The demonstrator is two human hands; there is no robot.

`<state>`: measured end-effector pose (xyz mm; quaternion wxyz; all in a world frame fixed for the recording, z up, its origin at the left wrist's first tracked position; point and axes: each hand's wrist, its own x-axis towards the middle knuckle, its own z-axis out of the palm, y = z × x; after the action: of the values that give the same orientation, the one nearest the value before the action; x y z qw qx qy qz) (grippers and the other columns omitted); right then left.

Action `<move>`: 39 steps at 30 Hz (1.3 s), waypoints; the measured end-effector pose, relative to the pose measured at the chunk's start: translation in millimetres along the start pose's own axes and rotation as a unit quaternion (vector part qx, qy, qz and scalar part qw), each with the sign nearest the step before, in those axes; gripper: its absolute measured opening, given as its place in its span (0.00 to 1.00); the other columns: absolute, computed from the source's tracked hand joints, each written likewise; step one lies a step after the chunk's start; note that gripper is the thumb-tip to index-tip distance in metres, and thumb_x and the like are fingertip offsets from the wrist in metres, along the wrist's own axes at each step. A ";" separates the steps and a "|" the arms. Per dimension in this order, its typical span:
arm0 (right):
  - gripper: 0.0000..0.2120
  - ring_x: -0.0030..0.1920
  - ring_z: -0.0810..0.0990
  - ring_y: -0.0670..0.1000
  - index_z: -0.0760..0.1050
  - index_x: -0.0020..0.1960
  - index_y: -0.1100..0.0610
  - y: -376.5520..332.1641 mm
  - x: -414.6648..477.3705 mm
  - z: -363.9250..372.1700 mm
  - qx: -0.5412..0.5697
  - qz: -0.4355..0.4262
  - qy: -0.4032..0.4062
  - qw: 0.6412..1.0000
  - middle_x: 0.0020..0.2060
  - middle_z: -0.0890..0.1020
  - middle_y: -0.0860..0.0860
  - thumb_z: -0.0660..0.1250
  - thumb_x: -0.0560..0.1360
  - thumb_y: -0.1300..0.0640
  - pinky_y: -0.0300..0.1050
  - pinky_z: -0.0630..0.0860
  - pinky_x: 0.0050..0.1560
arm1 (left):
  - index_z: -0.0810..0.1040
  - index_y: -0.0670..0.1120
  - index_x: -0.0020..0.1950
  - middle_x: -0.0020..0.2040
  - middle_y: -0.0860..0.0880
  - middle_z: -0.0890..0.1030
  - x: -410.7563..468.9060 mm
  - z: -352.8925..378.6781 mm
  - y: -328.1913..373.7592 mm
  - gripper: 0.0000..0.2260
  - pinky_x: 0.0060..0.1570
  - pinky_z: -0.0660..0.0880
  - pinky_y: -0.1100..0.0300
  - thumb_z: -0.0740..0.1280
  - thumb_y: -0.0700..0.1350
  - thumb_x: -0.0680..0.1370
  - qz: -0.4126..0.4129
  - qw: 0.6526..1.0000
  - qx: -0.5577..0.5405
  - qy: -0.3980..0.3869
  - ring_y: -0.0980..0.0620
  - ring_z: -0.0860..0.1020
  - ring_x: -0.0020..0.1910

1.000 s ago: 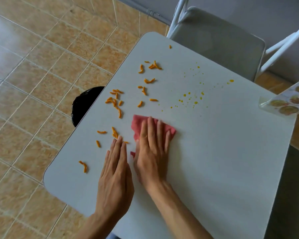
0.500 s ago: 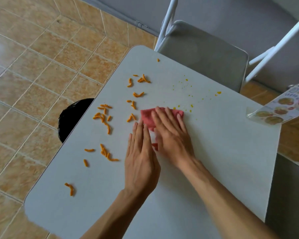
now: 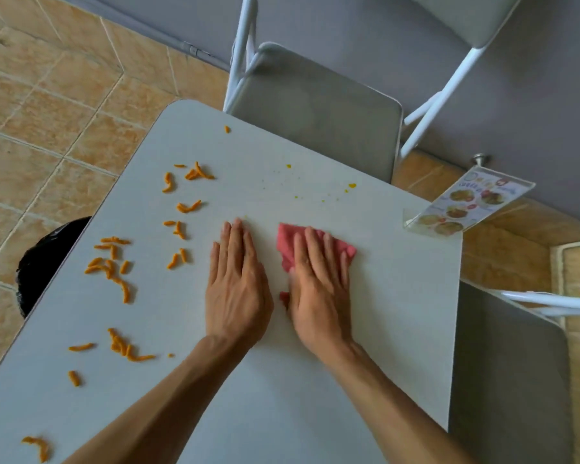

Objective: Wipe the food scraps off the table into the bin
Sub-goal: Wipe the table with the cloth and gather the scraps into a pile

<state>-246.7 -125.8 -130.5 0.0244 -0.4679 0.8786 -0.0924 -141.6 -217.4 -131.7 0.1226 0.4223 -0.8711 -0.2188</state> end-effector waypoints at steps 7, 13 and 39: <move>0.27 0.78 0.65 0.62 0.67 0.77 0.59 52.2 30.5 -6.3 -0.029 0.217 0.058 0.974 0.77 0.69 0.56 0.53 0.80 0.54 0.66 0.62 0.76 | 0.55 0.34 0.78 0.80 0.39 0.53 2.9 6.2 2.5 0.26 0.78 0.47 0.49 0.50 0.45 0.82 0.017 0.998 0.051 -0.024 0.43 0.49 0.80; 0.28 0.80 0.62 0.60 0.64 0.79 0.57 80.6 105.2 -4.5 -0.029 0.034 -0.001 0.999 0.79 0.66 0.54 0.51 0.80 0.52 0.60 0.55 0.79 | 0.56 0.33 0.77 0.80 0.38 0.55 2.2 6.3 4.4 0.26 0.78 0.50 0.47 0.51 0.45 0.82 0.016 0.998 0.054 -0.027 0.42 0.51 0.80; 0.27 0.79 0.65 0.61 0.68 0.77 0.60 -17.6 148.1 22.7 0.028 -0.214 -0.029 0.976 0.77 0.69 0.56 0.53 0.81 0.52 0.65 0.60 0.77 | 0.59 0.37 0.78 0.80 0.42 0.56 7.0 0.8 8.3 0.25 0.77 0.54 0.49 0.57 0.43 0.82 -0.008 0.999 0.045 -0.020 0.45 0.53 0.80</move>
<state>-312.4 -261.0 -143.1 0.0429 -0.6466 0.7541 -0.1063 -151.8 -218.1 -128.1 0.0843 0.4294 -0.8791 -0.1890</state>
